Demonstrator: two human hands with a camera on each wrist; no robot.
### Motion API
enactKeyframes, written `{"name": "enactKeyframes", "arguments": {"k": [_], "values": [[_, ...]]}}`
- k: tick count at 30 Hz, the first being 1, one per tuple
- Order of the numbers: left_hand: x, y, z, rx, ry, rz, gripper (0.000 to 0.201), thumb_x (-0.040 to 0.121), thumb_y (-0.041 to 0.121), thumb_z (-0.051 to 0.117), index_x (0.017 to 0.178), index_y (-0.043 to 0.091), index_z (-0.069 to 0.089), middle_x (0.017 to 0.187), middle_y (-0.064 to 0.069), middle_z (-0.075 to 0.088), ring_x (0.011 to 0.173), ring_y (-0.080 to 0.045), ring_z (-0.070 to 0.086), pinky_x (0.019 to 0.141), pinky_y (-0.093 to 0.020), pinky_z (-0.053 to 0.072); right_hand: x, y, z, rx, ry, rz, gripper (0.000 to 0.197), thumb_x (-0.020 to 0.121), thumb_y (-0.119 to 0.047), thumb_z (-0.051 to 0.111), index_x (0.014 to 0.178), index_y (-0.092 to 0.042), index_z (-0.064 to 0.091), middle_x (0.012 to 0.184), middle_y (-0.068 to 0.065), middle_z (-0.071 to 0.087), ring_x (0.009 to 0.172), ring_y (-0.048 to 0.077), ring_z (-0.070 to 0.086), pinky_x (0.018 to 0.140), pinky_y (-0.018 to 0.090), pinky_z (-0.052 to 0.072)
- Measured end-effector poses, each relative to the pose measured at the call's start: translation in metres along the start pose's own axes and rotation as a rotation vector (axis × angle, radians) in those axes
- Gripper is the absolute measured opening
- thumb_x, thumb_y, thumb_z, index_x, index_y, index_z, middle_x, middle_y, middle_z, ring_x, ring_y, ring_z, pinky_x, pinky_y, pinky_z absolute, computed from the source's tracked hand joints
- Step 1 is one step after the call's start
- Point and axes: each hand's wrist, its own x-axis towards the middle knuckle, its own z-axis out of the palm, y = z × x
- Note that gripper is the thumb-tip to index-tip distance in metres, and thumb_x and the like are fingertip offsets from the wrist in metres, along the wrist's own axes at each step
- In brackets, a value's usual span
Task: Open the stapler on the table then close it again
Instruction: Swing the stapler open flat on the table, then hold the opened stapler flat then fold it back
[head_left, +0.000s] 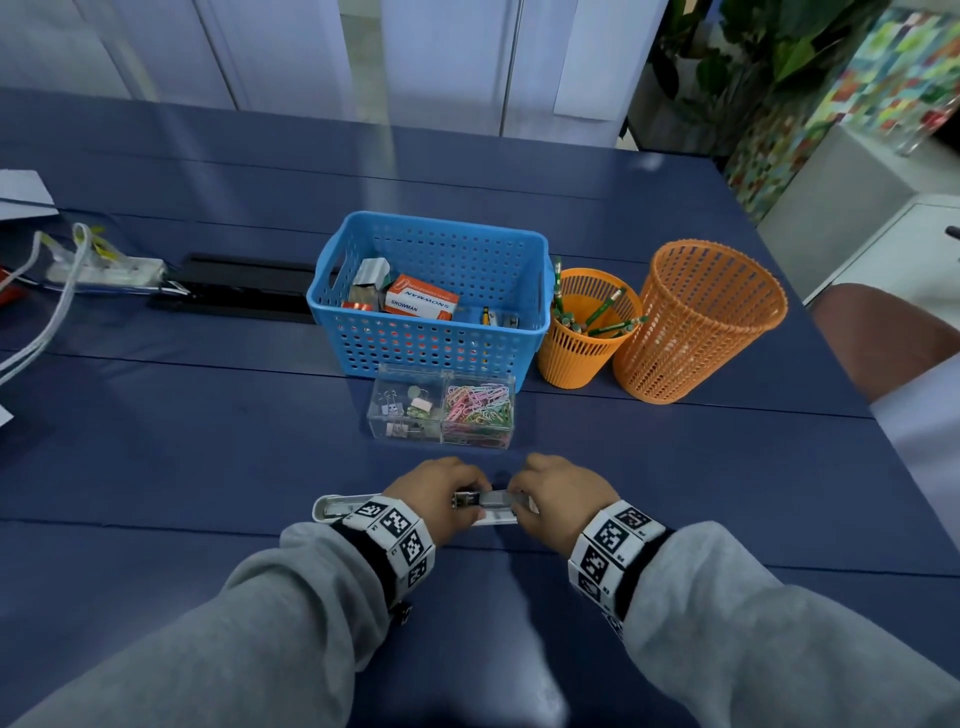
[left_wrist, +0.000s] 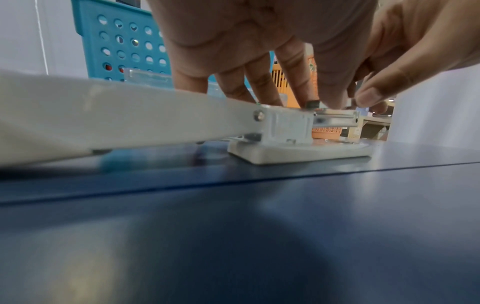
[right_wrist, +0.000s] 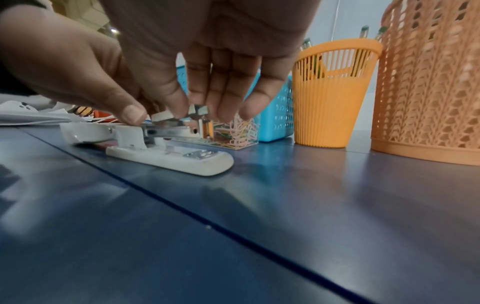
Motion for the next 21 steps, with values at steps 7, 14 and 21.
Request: {"name": "enactKeyframes", "arguments": {"k": [7,14,21], "values": [[0.004,0.003,0.000,0.050,0.024,-0.020,0.017,0.083,0.025,0.062,0.099,0.019,0.061,0.094,0.006,0.050,0.092,-0.016,0.054,0.086,-0.028,0.043,0.007,0.000,0.002,-0.056,0.010,-0.021,0.031,0.093,-0.025,0.041,0.117,-0.013,0.056,0.120,0.009,0.054,0.111,0.028,0.052,0.085,0.039,0.046],[-0.010,-0.019,-0.013,0.034,0.008,-0.115,0.050,0.077,0.031,0.069,0.123,0.026,0.050,0.124,0.001,0.053,0.114,-0.017,0.053,0.102,-0.033,0.043,0.010,0.007,0.006,0.038,-0.031,-0.014,0.031,0.092,-0.032,0.046,0.119,-0.019,0.057,0.120,0.005,0.054,0.113,0.025,0.052,0.090,0.038,0.046],[-0.053,-0.071,-0.049,0.372,-0.021,-0.390,0.044,0.074,0.042,0.065,0.116,0.035,0.052,0.122,0.003,0.052,0.118,-0.019,0.049,0.098,-0.037,0.041,0.010,0.011,0.013,0.169,0.010,0.005,0.028,0.091,-0.030,0.050,0.113,-0.016,0.060,0.116,0.006,0.054,0.105,0.025,0.055,0.087,0.036,0.047]]}}
